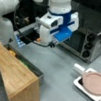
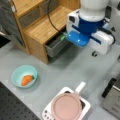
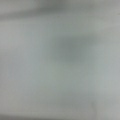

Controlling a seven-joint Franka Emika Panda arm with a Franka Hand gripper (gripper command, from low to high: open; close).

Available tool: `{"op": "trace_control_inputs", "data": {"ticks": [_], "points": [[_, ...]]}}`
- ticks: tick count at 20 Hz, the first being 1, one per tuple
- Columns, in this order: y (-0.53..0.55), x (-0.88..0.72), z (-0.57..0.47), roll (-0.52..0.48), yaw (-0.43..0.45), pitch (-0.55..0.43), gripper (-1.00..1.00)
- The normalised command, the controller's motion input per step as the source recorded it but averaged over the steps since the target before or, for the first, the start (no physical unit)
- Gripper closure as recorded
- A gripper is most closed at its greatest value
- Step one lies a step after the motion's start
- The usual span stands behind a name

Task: Pick up the pan. Place the pan on the table. Pick up the bowl. Place the bowl on the stove.

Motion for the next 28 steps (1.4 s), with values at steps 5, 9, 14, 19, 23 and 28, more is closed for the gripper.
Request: {"op": "trace_control_inputs", "data": {"ticks": [5, 9, 14, 19, 23, 28], "points": [[0.07, 0.32, -0.03, 0.049, -0.121, 0.072, -1.0], [0.0, 0.48, 0.0, 0.08, -0.12, 0.187, -1.0], [0.02, 0.64, 0.05, 0.087, -0.155, 0.24, -1.0], [0.1, 0.55, 0.07, 0.062, -0.191, 0.24, -1.0], [0.11, 0.31, 0.12, 0.045, -0.215, 0.26, -1.0], [0.14, 0.2, 0.09, 0.014, -0.168, 0.228, -1.0]]}}
